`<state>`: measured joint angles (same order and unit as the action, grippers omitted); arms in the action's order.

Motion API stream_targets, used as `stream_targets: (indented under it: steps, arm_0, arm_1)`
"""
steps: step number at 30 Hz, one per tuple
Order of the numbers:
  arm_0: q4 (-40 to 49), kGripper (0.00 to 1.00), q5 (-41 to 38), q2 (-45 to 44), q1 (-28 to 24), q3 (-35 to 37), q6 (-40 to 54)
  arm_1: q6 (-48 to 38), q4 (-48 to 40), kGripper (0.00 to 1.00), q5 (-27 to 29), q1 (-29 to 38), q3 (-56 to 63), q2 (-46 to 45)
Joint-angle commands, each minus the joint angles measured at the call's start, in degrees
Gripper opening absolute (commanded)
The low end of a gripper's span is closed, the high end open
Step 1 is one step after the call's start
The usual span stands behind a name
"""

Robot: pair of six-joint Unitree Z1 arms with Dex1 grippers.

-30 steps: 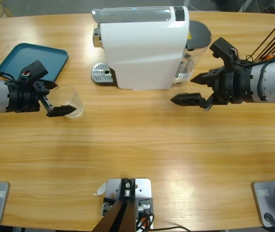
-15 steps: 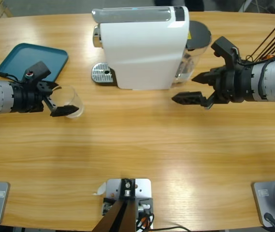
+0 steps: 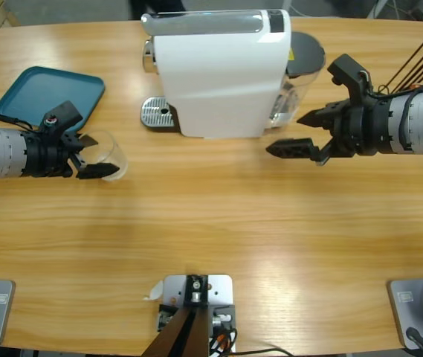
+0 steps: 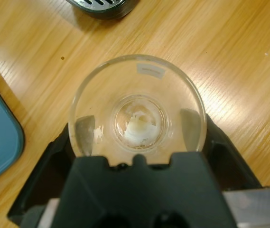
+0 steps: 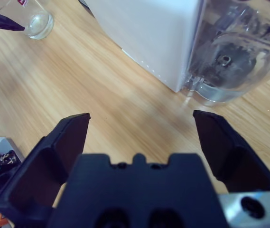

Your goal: Pour coffee

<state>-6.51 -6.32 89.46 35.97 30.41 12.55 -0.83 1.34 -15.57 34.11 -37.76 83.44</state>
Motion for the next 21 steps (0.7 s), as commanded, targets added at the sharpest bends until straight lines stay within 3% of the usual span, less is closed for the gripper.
stream_targets:
  steps: [1,10,13,16,21]
  arm_0:
    - [-1.3,0.517,-3.3,2.2,-0.4,-1.4,0.5]
    - [-1.3,0.513,-2.6,-0.8,-1.8,-3.6,8.7]
    - [-1.3,0.434,-2.8,-1.8,-2.5,-3.6,10.6]
    - [-1.6,0.434,-3.1,-3.2,-3.3,-3.5,11.7]
    - [-2.2,0.434,-13.7,-4.6,-11.3,-0.1,16.1]
  arm_1:
    - [-0.3,0.7,0.996,-1.0,-0.4,1.0,0.0]
    - [-0.3,0.7,0.996,-1.0,-0.4,1.1,-0.4]
    - [-0.3,0.8,0.987,-1.0,-0.4,1.2,-0.4]
    - [-0.3,0.8,0.987,-0.8,-0.5,1.1,-0.4]
    - [-0.3,0.9,0.987,-0.8,-0.5,1.0,-0.4]
